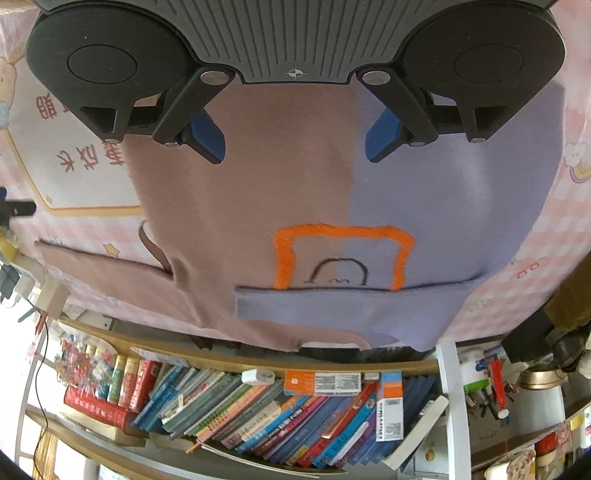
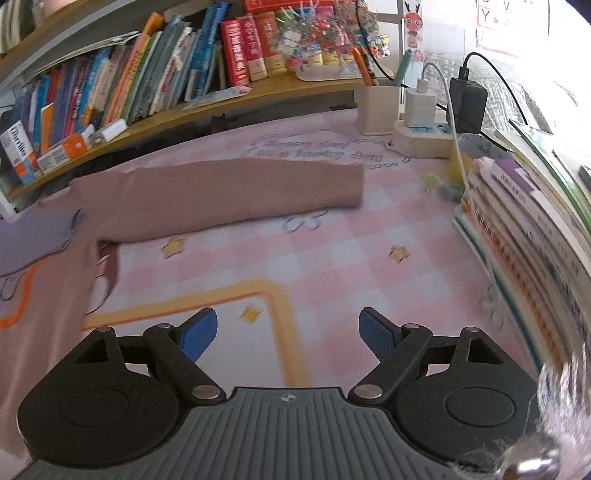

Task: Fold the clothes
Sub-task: 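Move the right gripper to the pink sleeve cuff, then grasp the pink sleeve cuff with the right gripper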

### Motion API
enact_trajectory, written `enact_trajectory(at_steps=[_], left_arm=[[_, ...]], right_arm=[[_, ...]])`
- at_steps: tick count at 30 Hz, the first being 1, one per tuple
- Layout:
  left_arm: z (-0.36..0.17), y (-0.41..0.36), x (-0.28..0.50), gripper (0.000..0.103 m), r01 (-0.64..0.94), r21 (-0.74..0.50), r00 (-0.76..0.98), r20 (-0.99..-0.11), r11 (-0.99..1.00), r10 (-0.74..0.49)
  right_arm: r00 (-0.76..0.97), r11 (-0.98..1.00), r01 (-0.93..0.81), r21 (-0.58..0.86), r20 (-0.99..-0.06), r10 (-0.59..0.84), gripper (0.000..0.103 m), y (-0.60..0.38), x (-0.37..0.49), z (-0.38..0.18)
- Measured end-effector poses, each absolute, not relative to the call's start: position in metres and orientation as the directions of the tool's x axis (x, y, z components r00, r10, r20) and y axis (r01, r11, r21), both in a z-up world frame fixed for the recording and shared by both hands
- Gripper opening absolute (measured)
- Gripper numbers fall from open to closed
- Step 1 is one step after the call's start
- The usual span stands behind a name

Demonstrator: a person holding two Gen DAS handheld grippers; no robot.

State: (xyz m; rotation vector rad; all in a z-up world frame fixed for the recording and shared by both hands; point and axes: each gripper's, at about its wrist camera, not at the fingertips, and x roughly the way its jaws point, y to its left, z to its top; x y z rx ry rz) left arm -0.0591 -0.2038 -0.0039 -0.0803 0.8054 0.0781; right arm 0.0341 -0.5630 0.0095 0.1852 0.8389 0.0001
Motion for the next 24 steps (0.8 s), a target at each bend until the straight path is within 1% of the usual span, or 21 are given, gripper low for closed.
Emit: enact_trajectory(at_steps=[3, 5, 7, 9, 10, 13, 18, 24], left_arm=[[-0.004, -0.213, -0.06, 0.086, -0.122, -0.02, 0.673, -0.737, 0.992, 0.068], [-0.003, -0.217, -0.061, 0.086, -0.136, -0.016, 0.667, -0.741, 0.991, 0.079], [-0.001, -0.22, -0.063, 0.086, -0.136, -0.024, 0.676, -0.733, 0.99, 0.075], [0.002, -0.223, -0.065, 0.086, -0.135, -0.028, 0.685, -0.725, 0.99, 0.073], [0.003, -0.225, -0.065, 0.086, -0.134, -0.026, 0.689, -0.721, 0.991, 0.074], [0.005, -0.228, -0.065, 0.086, -0.134, -0.014, 0.687, -0.722, 0.991, 0.083], [0.005, -0.229, -0.066, 0.086, -0.15, -0.006, 0.682, -0.725, 0.989, 0.099], [0.005, -0.225, -0.073, 0.086, -0.182, -0.005, 0.676, -0.726, 0.983, 0.122]], right_arm=[[0.676, 0.979, 0.066, 0.193, -0.73, 0.098, 0.083, -0.582, 0.053, 0.006], [0.676, 0.975, 0.064, 0.213, -0.728, 0.114, 0.079, -0.593, 0.067, 0.002], [0.673, 0.972, 0.059, 0.228, -0.728, 0.13, 0.077, -0.599, 0.079, 0.0], [0.671, 0.97, 0.048, 0.24, -0.727, 0.146, 0.068, -0.604, 0.091, -0.002], [0.671, 0.969, 0.044, 0.245, -0.726, 0.153, 0.065, -0.605, 0.096, -0.002], [0.678, 0.965, 0.067, 0.255, -0.721, 0.143, 0.061, -0.61, 0.107, -0.005], [0.691, 0.959, 0.105, 0.263, -0.712, 0.12, 0.056, -0.611, 0.117, -0.008], [0.706, 0.947, 0.086, 0.31, -0.689, 0.162, 0.055, -0.608, 0.124, -0.009]])
